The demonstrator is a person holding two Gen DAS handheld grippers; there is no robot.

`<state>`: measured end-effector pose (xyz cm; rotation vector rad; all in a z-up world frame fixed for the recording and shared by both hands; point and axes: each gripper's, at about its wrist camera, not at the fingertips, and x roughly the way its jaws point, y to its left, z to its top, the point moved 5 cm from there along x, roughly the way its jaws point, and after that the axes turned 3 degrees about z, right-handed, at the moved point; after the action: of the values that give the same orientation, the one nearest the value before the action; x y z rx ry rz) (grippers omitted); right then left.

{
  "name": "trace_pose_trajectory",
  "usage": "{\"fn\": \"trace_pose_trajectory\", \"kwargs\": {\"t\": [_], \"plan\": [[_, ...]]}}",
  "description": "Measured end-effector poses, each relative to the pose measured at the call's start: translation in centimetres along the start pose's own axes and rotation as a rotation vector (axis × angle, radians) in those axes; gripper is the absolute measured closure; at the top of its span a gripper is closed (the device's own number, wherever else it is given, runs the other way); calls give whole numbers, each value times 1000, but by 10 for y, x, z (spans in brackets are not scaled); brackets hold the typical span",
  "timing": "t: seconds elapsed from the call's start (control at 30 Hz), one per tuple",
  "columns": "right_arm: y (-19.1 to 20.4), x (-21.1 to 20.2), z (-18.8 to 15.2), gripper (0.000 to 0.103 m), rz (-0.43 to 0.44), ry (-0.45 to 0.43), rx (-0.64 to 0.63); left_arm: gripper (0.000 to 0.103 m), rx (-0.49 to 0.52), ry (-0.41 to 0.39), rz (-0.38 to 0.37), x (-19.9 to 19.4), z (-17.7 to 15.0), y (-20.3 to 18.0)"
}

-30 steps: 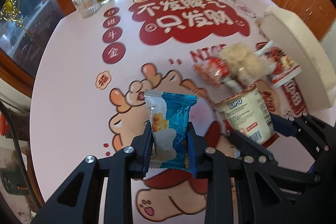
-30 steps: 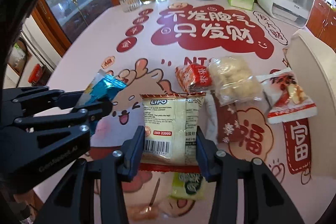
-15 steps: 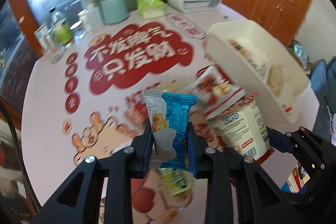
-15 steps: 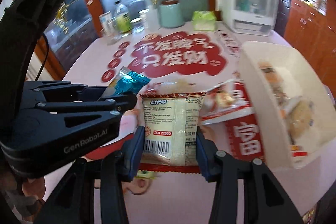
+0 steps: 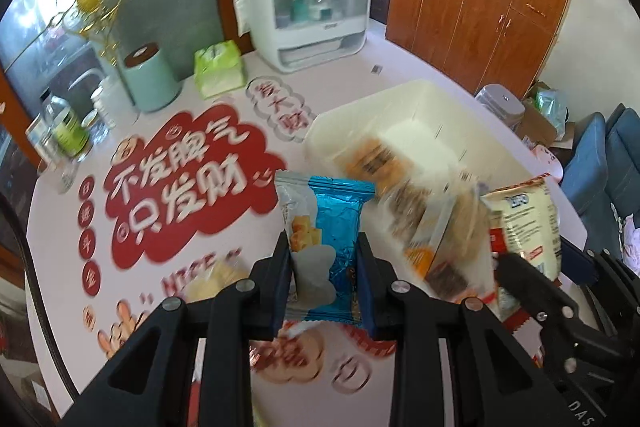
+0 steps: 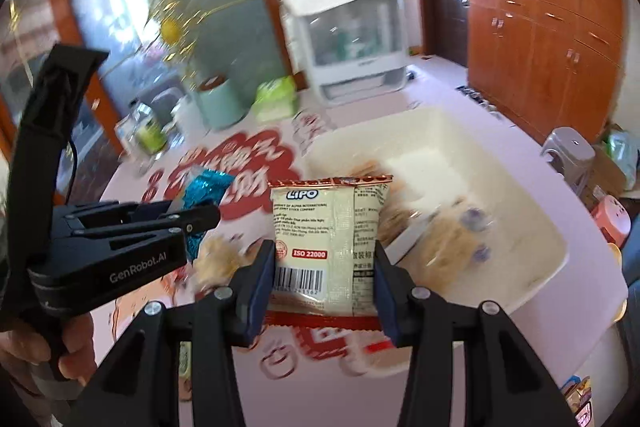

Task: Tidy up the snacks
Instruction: 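Carry both packs over the white tray and open both tools to release them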

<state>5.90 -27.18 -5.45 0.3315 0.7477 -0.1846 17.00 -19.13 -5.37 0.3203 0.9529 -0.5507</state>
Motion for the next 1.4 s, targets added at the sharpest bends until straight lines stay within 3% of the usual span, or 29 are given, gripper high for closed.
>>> {"fn": "trace_pose_trajectory", "kwargs": {"t": [0.27,0.5,0.67,0.97,1.03,1.07,1.1,1.13,1.27,1.4], "plan": [[-68,2,38,57,-33,-60,87,76,38,-81,6,13,65,-55],[-110,20,53,57,-55,-50,147,76,68,-139,46,27,106,-90],[-129,35,50,57,-61,-9,176,76,83,-107,79,55,118,-105],[-150,59,34,57,-69,74,190,75,141,9,123,112,104,-123],[-152,64,30,56,-69,97,182,69,144,37,138,121,100,-124],[-152,67,27,56,-68,116,175,50,148,54,140,125,97,-124],[-152,69,25,56,-68,130,172,24,150,67,146,128,95,-124],[-153,70,23,56,-66,144,173,15,149,76,159,131,92,-123],[-153,74,18,45,-63,175,176,13,170,72,189,132,85,-120],[-151,73,15,43,-60,184,175,13,168,82,196,129,76,-117]]}}
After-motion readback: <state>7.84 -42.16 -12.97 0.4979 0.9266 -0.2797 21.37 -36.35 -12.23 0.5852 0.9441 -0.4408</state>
